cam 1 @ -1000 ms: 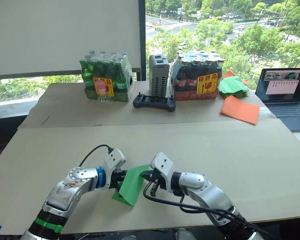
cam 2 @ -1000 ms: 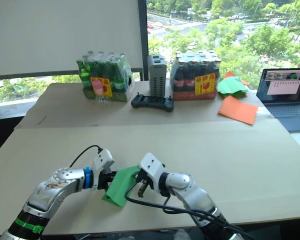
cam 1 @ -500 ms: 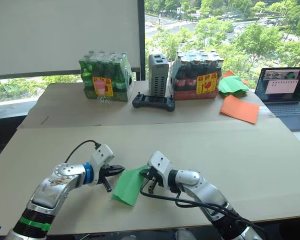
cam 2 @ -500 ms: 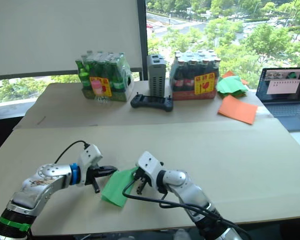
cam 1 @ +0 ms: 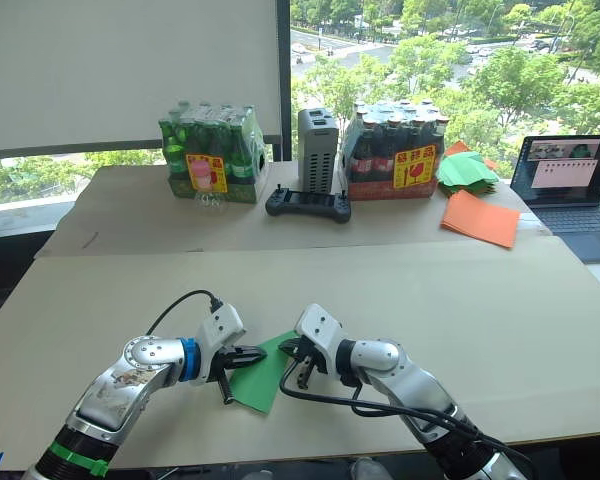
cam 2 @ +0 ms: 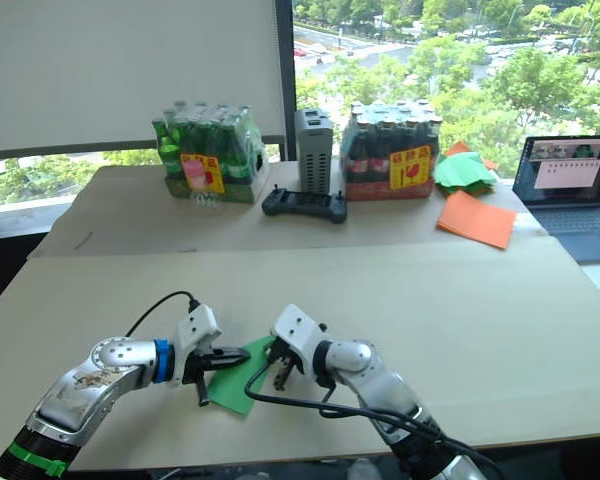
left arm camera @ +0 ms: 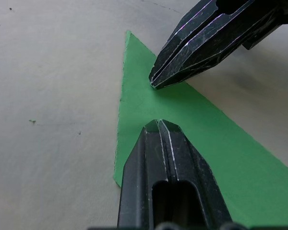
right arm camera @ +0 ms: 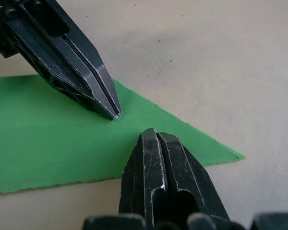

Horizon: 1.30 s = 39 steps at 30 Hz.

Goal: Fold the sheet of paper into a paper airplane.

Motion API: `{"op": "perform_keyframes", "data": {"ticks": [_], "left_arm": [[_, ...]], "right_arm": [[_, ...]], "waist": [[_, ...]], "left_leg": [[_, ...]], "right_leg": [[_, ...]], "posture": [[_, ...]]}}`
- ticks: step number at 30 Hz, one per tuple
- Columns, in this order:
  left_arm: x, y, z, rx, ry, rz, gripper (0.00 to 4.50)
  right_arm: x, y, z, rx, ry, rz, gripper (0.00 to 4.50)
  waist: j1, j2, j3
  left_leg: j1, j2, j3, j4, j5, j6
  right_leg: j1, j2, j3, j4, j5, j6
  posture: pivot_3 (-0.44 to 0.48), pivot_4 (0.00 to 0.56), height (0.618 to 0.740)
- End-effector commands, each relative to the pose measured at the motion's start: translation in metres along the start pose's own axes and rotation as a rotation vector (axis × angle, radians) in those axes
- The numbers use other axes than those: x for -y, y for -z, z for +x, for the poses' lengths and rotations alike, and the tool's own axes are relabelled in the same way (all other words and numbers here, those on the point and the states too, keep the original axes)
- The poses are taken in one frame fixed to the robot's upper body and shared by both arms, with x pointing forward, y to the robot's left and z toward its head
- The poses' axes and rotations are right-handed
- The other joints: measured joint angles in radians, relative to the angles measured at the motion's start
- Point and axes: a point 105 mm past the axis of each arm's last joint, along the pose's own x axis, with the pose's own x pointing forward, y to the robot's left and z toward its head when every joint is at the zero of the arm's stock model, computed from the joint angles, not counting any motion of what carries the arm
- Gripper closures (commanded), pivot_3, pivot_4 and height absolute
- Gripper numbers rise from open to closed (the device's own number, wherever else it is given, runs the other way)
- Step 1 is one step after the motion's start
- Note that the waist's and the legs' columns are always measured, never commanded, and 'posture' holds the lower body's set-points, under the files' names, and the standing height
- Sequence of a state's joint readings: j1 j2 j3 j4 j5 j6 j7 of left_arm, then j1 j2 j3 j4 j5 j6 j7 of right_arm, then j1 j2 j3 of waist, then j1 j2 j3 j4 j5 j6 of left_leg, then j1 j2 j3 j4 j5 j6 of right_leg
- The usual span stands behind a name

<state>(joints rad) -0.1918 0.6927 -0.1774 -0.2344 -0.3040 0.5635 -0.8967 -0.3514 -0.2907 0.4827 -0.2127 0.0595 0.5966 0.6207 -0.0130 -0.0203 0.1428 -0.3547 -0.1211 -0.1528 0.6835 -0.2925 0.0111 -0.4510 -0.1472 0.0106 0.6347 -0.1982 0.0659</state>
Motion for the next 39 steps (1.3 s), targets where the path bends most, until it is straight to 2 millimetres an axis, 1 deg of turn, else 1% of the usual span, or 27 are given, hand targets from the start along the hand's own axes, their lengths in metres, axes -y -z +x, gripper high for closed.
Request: {"op": "perform_keyframes", "data": {"ticks": [1,3,4,5,8,11,16,22,29,35,39], "left_arm": [[-0.005,0.011,0.005,-0.042,-0.018,0.021,4.48],[-0.004,0.011,0.007,-0.036,-0.010,0.024,4.48],[-0.003,0.009,0.008,-0.030,-0.006,0.026,4.48],[-0.002,0.008,0.010,-0.024,0.000,0.028,4.48],[0.001,0.004,0.014,-0.011,0.014,0.032,4.48],[0.001,0.005,0.015,-0.014,0.017,0.035,4.48],[0.003,0.006,0.016,-0.022,0.022,0.044,4.48],[0.003,0.008,0.015,-0.030,0.020,0.048,4.48],[0.003,0.008,0.014,-0.030,0.018,0.050,4.48],[0.003,0.006,0.012,-0.027,0.014,0.049,4.48],[0.003,0.006,0.011,-0.027,0.007,0.043,4.48]], "right_arm": [[-0.002,-0.016,-0.005,0.065,-0.010,-0.014,4.50],[-0.001,-0.022,-0.006,0.091,-0.006,-0.004,4.50],[0.000,-0.021,-0.006,0.085,-0.005,-0.008,4.50],[0.000,-0.017,-0.006,0.070,-0.002,-0.012,4.50],[0.005,0.002,-0.002,-0.016,0.027,-0.010,4.50],[0.005,0.010,-0.003,-0.047,0.023,-0.014,4.50],[0.014,0.010,-0.008,-0.046,0.048,-0.003,4.50],[0.028,0.020,-0.011,-0.085,0.110,0.007,4.50],[0.032,0.022,-0.010,-0.085,0.123,0.003,4.50],[0.029,0.021,-0.007,-0.080,0.113,0.001,4.50],[0.012,0.021,-0.006,-0.077,0.047,-0.008,4.50]], "waist": [[0.001,0.000,0.000],[0.001,0.000,0.000],[0.001,0.000,0.000],[0.001,0.000,0.000],[0.001,0.000,0.000],[0.001,0.000,-0.001],[0.002,-0.001,-0.002],[0.001,-0.001,-0.004],[0.001,-0.001,-0.004],[0.000,-0.001,-0.005],[0.000,-0.001,-0.005]], "left_leg": [[0.000,0.000,0.000,0.000,-0.001,0.002],[0.000,0.000,0.000,0.000,-0.002,0.003],[0.000,0.000,0.000,0.000,-0.002,0.003],[0.000,0.000,0.000,0.000,-0.002,0.003],[0.000,0.000,0.000,0.000,-0.001,0.002],[0.000,0.000,0.000,0.000,0.001,-0.001],[0.001,0.000,0.000,0.000,0.000,-0.001],[0.001,0.000,0.000,0.000,0.000,-0.001],[0.002,0.000,0.000,0.000,0.000,0.000],[0.002,0.000,0.000,0.000,0.000,0.000],[0.002,0.000,0.000,0.000,0.000,0.000]], "right_leg": [[0.000,0.000,0.000,0.000,0.000,0.000],[0.000,0.000,0.000,0.000,0.001,0.000],[0.000,0.000,0.000,0.000,0.001,0.000],[0.000,0.000,0.000,0.000,0.001,0.000],[0.000,0.000,0.000,0.000,0.001,0.000],[0.001,0.000,0.000,0.000,0.001,0.000],[0.001,0.000,0.000,-0.001,0.001,0.001],[0.002,0.000,0.000,-0.001,0.001,0.001],[0.002,0.000,0.000,-0.001,0.001,0.001],[0.003,0.000,0.000,-0.001,0.001,0.001],[0.002,0.000,0.000,-0.001,0.001,0.001]], "posture": [[0.000,0.150,0.696],[0.000,0.150,0.696],[0.000,0.150,0.696],[0.000,0.150,0.696],[0.000,0.150,0.696],[0.000,0.150,0.696],[0.000,0.150,0.696],[0.000,0.150,0.696],[0.000,0.150,0.696],[0.000,0.150,0.696],[0.000,0.150,0.696]]}}
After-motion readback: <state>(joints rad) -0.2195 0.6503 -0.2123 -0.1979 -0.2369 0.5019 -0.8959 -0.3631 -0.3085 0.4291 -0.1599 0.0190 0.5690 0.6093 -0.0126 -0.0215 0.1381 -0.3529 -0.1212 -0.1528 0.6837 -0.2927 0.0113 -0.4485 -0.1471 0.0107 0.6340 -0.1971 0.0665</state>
